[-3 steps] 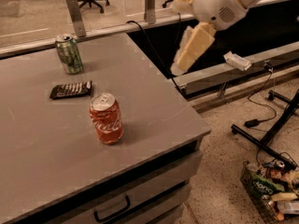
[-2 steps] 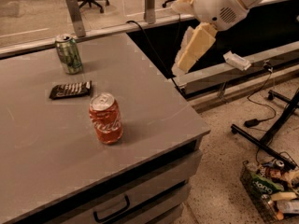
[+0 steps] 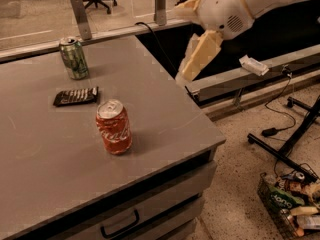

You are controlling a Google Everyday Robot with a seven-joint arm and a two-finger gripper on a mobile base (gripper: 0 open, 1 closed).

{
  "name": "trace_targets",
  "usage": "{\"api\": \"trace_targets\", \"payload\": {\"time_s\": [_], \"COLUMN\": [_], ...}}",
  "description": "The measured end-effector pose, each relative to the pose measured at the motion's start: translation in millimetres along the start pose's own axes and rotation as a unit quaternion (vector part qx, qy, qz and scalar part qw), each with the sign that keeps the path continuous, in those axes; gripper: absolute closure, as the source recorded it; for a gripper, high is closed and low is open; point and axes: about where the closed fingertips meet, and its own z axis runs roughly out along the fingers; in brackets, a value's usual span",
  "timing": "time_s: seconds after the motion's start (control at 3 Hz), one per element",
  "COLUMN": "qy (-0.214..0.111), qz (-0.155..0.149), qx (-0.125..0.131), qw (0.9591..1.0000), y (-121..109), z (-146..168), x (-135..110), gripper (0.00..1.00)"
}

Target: Knock coke can over

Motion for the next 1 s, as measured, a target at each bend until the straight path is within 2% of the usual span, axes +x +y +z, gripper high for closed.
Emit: {"api": "trace_targets", "payload": {"time_s": [0.33, 0.67, 1.0], "qy": [-0.131, -0.225, -0.287], "qz": [-0.025, -0.042, -0.054], "qx": [-0.067, -0.117, -0.152], "qw": [0.9887, 0.9664, 0.9443], "y": [19, 38, 53], "z": [47, 78, 100], "x": [-22, -42, -54], "gripper": [0.0, 0.0, 0.0]}}
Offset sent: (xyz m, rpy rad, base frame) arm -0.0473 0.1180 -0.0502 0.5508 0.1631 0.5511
